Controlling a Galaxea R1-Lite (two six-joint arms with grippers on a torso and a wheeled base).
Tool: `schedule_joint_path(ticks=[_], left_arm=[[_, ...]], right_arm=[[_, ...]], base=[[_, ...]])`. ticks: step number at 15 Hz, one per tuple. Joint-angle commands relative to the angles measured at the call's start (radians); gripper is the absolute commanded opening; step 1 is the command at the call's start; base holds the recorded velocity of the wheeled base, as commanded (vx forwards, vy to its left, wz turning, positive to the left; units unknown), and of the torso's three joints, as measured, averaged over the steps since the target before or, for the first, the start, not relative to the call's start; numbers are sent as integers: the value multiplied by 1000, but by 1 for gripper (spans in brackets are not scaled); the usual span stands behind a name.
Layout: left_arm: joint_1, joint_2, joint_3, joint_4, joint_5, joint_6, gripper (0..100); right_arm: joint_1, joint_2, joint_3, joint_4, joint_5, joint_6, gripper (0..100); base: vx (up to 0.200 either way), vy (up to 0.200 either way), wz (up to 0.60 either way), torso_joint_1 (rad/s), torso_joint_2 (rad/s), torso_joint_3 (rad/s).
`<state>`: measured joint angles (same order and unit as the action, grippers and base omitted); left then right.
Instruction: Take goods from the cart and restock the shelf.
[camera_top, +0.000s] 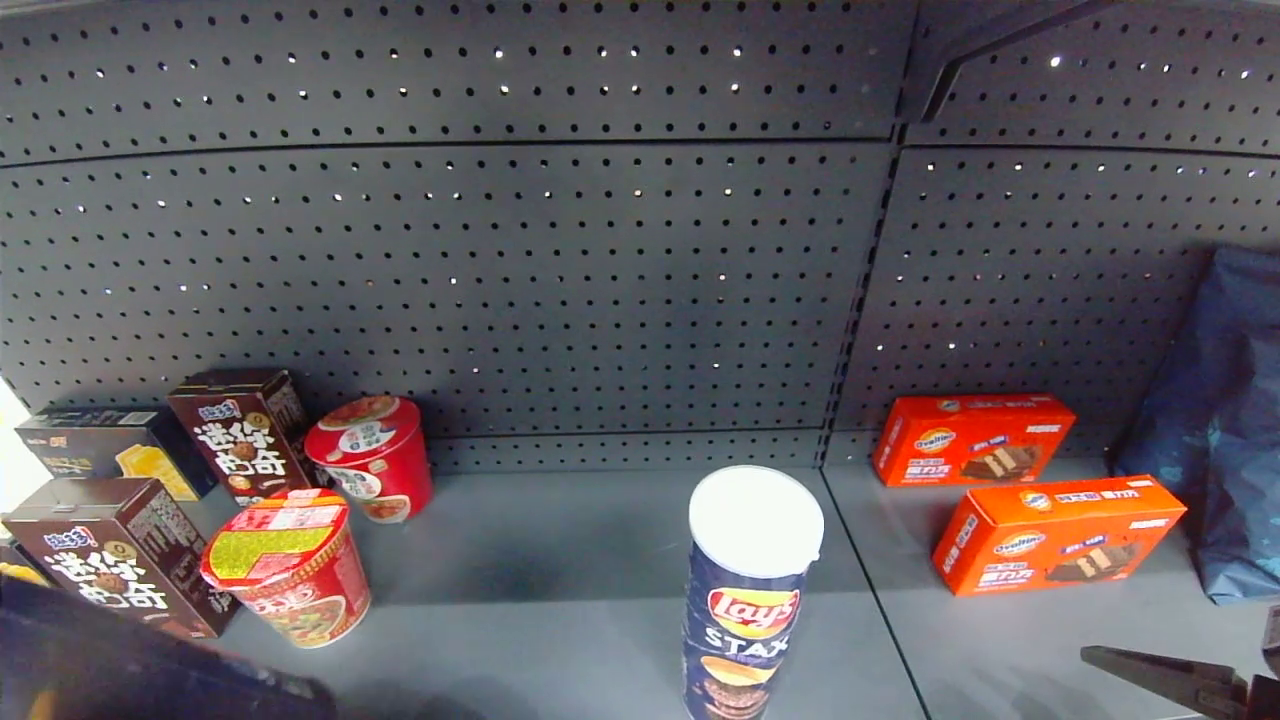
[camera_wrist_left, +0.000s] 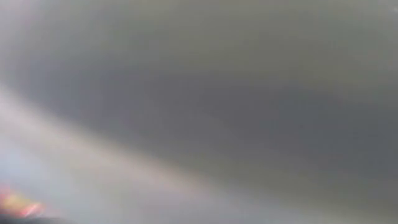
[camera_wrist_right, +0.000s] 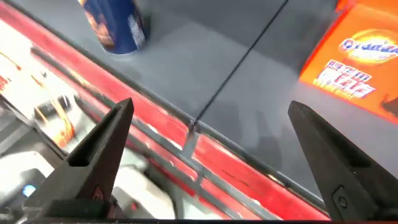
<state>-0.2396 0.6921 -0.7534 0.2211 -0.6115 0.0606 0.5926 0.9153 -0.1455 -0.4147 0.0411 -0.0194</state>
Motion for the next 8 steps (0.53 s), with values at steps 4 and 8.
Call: schedule_joint_path(ticks=[4, 8], left_arm=[[-126, 386, 6, -178, -36, -1, 0], [-93, 615, 14, -387, -83, 51, 0]], right_arm=[[-2, -82, 11, 7, 0, 19, 100], [0, -107, 27, 7, 2, 41, 100]], base=[[0, 0, 0, 0, 0, 0], [0, 0, 0, 0, 0, 0]])
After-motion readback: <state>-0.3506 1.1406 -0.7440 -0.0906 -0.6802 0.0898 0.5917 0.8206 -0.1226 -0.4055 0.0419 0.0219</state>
